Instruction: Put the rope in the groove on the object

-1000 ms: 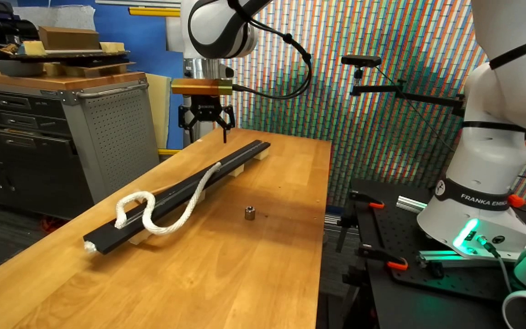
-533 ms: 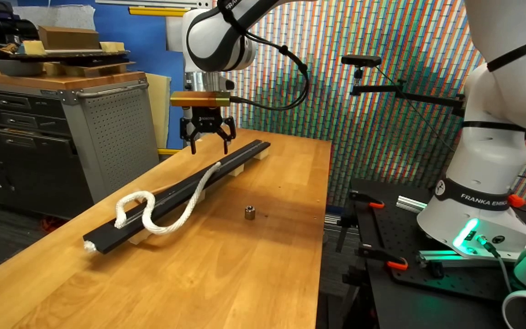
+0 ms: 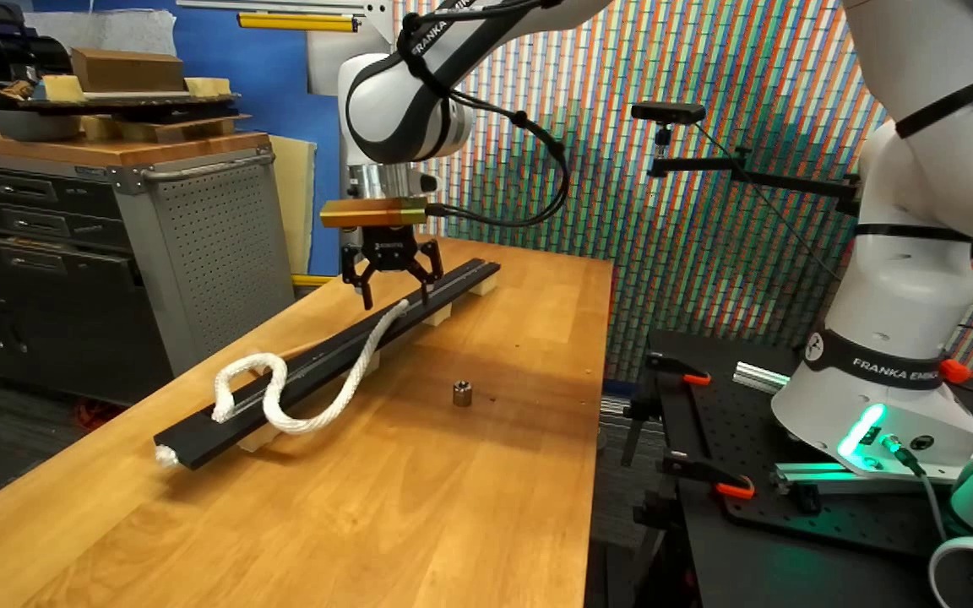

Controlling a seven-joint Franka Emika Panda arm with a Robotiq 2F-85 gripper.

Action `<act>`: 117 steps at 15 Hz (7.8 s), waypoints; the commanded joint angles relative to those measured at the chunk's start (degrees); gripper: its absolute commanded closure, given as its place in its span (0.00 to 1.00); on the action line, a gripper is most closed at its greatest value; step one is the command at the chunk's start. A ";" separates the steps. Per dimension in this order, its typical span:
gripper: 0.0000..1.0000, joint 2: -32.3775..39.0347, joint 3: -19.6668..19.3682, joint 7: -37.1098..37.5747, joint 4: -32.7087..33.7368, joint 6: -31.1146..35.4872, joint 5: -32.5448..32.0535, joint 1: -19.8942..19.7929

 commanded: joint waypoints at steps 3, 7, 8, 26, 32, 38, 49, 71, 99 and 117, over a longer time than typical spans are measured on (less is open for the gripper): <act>0.26 2.13 -0.37 1.63 2.69 -0.71 1.02 -0.06; 0.57 2.42 -0.52 2.22 3.09 -0.77 0.51 0.21; 0.66 2.39 -0.52 2.28 3.12 -0.74 0.48 0.25; 0.97 1.07 -4.76 5.62 2.67 0.08 -0.87 -1.32; 0.97 -0.11 -7.25 7.74 1.11 0.46 -0.42 -4.47; 0.97 -1.08 -9.21 8.82 -0.71 1.31 -0.41 -7.60; 0.97 -1.11 -12.45 13.05 -2.28 3.20 -0.80 -10.55; 0.97 0.12 -11.89 6.74 -3.96 10.11 -4.73 -10.52; 0.00 -0.17 -11.60 0.14 -6.62 13.52 -2.40 -11.83; 0.00 -15.94 -3.87 -23.25 -7.41 10.41 -0.17 -9.94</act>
